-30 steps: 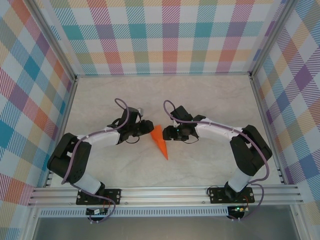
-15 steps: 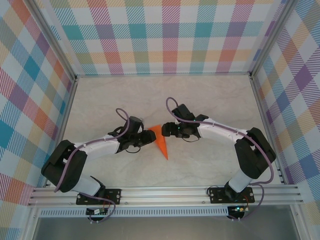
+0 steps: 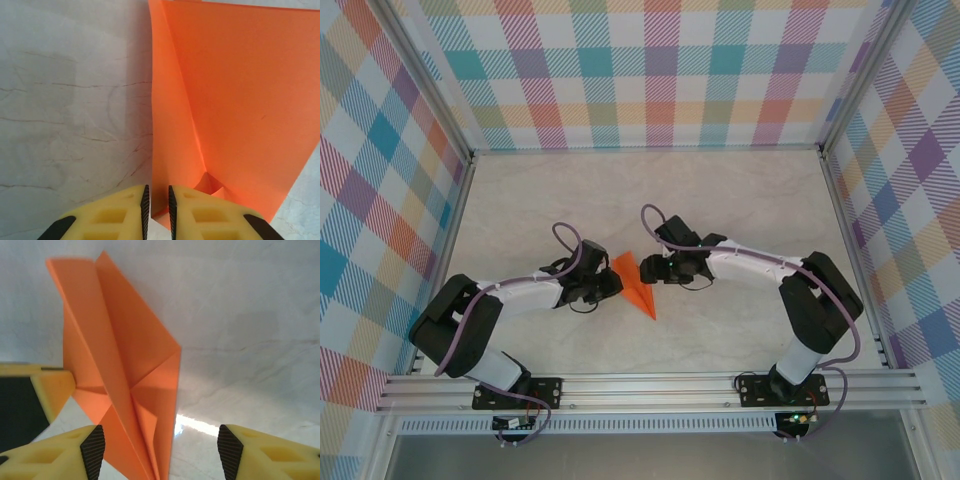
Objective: Fold a paper plane with a square sheet of paper (pick it up from the middle)
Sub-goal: Move a paper plane to the center of the table.
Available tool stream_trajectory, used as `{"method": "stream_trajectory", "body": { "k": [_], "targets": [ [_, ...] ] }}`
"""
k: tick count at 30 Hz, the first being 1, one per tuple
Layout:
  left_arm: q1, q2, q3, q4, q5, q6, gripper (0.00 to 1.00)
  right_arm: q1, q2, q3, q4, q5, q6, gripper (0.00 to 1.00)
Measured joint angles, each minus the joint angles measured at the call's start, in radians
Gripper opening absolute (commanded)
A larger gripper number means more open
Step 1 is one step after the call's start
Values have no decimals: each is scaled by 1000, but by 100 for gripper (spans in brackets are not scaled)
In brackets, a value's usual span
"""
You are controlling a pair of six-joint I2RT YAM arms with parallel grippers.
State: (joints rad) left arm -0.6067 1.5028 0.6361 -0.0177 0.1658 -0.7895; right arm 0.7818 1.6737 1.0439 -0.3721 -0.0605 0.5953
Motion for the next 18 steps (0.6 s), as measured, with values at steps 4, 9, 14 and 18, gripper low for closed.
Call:
{"method": "stream_trajectory", "body": {
  "k": [4, 9, 14, 18],
  "targets": [
    [0, 0, 0, 0, -3, 0, 16, 61, 42, 35, -19, 8, -27, 62],
    [0, 0, 0, -3, -3, 0, 16, 98, 85, 68, -42, 24, -60, 66],
    [0, 0, -2, -5, -3, 0, 16, 98, 130, 93, -68, 51, -74, 62],
    [0, 0, -5, -7, -3, 0, 16, 98, 143, 97, -74, 49, -86, 51]
  ]
}}
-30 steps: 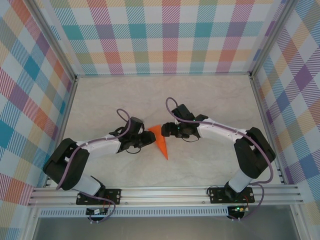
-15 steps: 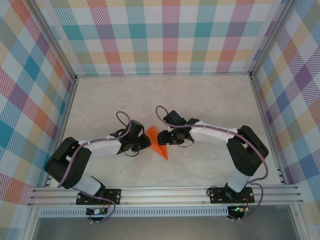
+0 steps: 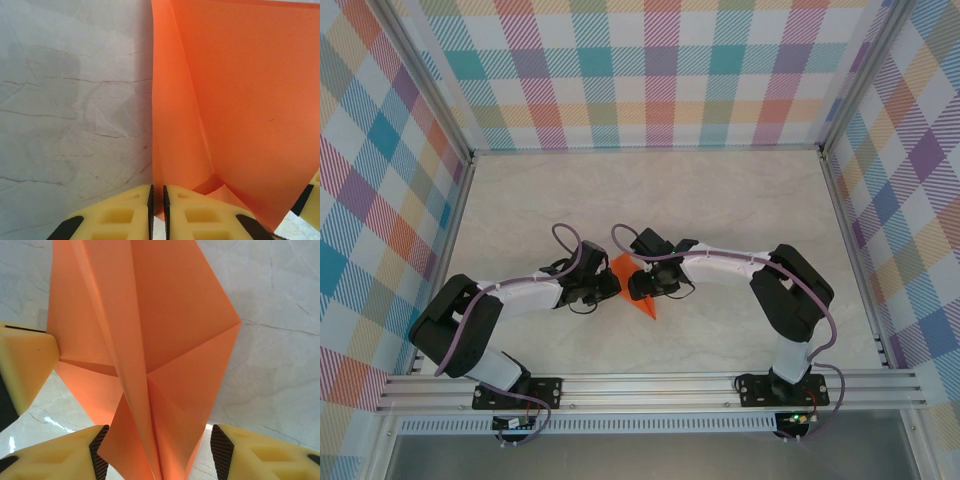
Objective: Fold a paper plane with a square sheet of paper (pick it up from the middle)
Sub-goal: Move a paper plane to the center of the table.
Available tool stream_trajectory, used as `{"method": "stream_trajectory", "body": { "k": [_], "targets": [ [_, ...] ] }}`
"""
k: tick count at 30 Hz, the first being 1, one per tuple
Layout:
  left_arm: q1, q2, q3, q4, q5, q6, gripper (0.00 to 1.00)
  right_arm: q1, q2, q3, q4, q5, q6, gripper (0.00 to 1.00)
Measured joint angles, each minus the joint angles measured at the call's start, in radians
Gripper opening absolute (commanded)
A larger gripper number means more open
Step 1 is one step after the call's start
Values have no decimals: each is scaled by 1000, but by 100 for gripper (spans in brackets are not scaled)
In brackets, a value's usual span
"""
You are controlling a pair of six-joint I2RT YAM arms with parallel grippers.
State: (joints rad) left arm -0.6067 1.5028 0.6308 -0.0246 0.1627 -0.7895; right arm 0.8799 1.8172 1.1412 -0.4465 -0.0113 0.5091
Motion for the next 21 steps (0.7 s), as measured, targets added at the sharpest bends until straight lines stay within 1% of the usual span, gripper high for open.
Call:
{"method": "stream_trajectory", "body": {
  "k": [5, 13, 17, 18, 19, 21],
  "targets": [
    [0, 0, 0, 0, 0, 0, 16, 1, 2, 11, 0, -13, -5, 42],
    [0, 0, 0, 0, 0, 0, 16, 15, 23, 25, -5, -23, -23, 43],
    [0, 0, 0, 0, 0, 0, 18, 26, 62, 55, -23, -1, -23, 34],
    [0, 0, 0, -1, -1, 0, 18, 28, 71, 61, -30, 6, -23, 31],
    [0, -2, 0, -3, -3, 0, 20, 30, 77, 66, -35, 14, -22, 26],
    [0, -12, 0, -16, -13, 0, 22, 31, 82, 71, -50, 35, -17, 20]
  ]
}}
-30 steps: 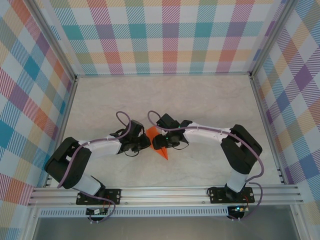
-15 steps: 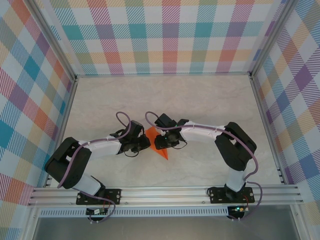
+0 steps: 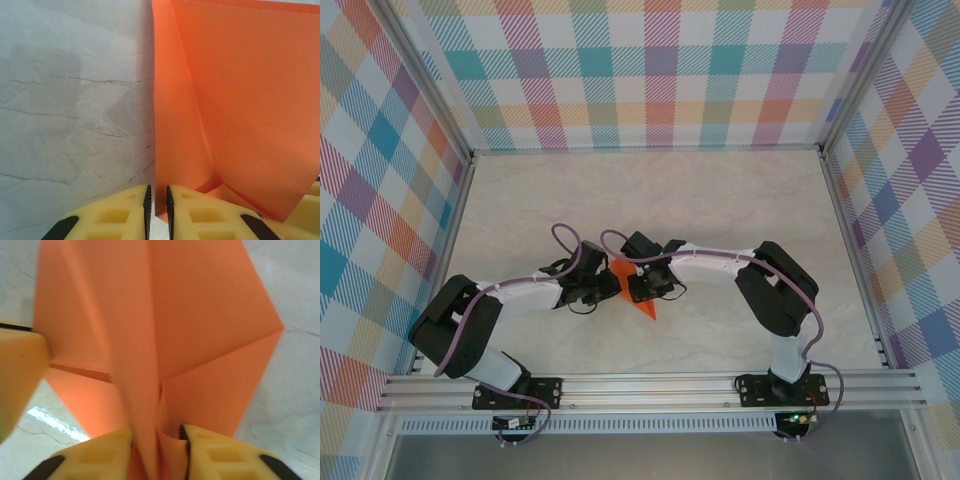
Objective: Fold a paper plane with a square sheet of paper (pick it up from the middle)
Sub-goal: Move a paper plane to the center of the table.
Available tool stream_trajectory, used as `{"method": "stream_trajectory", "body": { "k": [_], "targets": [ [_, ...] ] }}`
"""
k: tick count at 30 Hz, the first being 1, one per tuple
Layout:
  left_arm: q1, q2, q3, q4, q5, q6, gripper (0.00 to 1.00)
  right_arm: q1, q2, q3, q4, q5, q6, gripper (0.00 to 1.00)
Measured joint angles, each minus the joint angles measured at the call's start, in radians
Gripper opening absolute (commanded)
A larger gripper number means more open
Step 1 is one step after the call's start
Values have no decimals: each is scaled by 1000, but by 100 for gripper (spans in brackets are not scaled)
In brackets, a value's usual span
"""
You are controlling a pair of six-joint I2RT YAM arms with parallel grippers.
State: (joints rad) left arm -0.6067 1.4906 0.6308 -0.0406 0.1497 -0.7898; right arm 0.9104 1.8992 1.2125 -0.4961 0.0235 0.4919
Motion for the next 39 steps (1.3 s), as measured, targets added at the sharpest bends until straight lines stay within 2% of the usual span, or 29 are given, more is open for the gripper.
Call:
{"method": "stream_trajectory", "body": {
  "k": [2, 5, 8, 12, 17, 23, 28, 39],
  "targets": [
    [0, -29, 0, -23, -18, -2, 26, 0, -2, 3, -8, 23, 1, 13],
    [0, -92, 1, -68, -58, -4, 33, 0, -22, 3, -26, 73, 2, 9],
    [0, -155, 6, -117, -103, -5, 39, 0, -61, 17, -56, 150, 2, 8],
    [0, -210, 10, -175, -160, -3, 42, -25, -69, 105, -98, 242, 10, 8],
    [0, -231, 10, -238, -197, -3, 44, -111, 18, 255, -127, 301, 29, 9],
    [0, -236, 10, -266, -206, -3, 45, -176, 196, 400, -166, 329, 46, 13],
    [0, -236, 10, -275, -213, -3, 46, -184, 270, 454, -201, 335, 50, 19],
    [0, -236, 10, -283, -223, -3, 47, -184, 304, 476, -224, 316, 62, 12]
  ]
}}
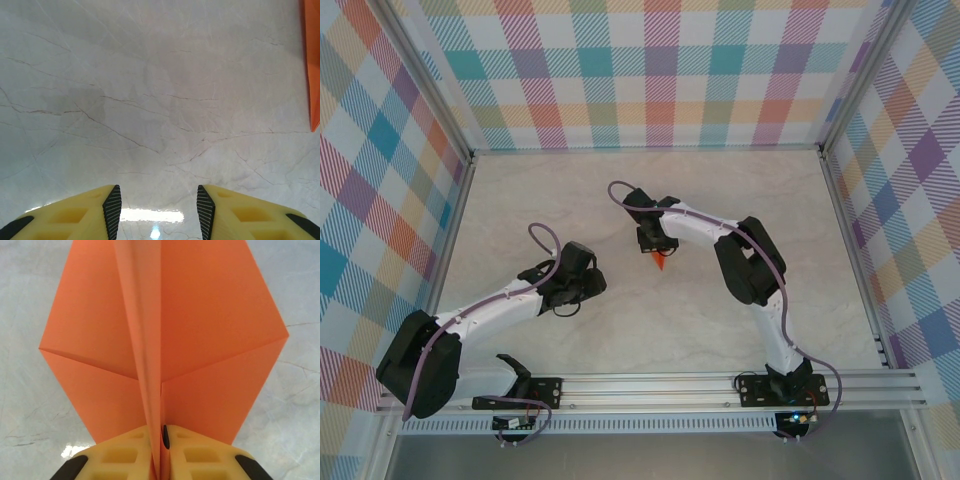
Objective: Fold a paper plane with a square sheet of paper (pick it up from the middle)
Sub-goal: Move a paper plane to the center of the table, then reset both arms
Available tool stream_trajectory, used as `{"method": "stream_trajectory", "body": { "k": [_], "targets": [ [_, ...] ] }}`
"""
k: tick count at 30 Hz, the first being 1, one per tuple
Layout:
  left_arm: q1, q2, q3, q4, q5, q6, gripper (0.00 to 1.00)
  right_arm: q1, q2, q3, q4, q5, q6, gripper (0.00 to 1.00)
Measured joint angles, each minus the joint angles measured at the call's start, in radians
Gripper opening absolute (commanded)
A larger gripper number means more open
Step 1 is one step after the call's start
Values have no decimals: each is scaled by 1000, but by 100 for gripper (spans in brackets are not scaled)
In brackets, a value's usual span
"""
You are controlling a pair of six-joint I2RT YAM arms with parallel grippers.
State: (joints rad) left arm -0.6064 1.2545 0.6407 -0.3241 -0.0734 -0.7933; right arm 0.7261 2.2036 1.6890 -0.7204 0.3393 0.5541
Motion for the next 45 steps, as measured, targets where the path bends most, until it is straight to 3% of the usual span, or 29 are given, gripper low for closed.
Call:
{"method": "stream_trajectory", "body": {
  "k": [6, 11, 20, 22, 23, 24, 25, 29, 35, 39, 45],
  "targets": [
    [0, 0, 4, -28, -21, 1, 48, 0, 2, 2, -5, -7, 9, 24],
    [2, -2, 67, -93, -78, 25, 53, 0, -61, -8, -10, -5, 6, 49],
    [78, -90, 200, -187, -246, 133, 71, -52, -586, -212, 74, 110, -22, 81],
    [110, -115, 210, -192, -281, 167, 75, -96, -689, -291, 111, 144, -37, 97],
    [129, -126, 211, -191, -296, 188, 82, -122, -733, -335, 130, 161, -46, 100],
    [147, -134, 211, -191, -312, 211, 96, -149, -771, -380, 149, 177, -61, 100],
    [163, -138, 211, -190, -328, 228, 100, -172, -800, -422, 166, 190, -74, 100],
    [224, -152, 180, -117, -399, 292, 100, -269, -887, -595, 250, 243, -138, 100],
    [322, -180, -18, 130, -458, 404, 100, -410, -947, -856, 462, 262, -234, 100],
    [383, -147, -110, 269, -459, 488, 100, -496, -938, -964, 575, 252, -275, 100],
    [441, -65, -159, 513, -389, 645, 100, -538, -906, -1149, 842, 217, -378, 100]
  ]
}}
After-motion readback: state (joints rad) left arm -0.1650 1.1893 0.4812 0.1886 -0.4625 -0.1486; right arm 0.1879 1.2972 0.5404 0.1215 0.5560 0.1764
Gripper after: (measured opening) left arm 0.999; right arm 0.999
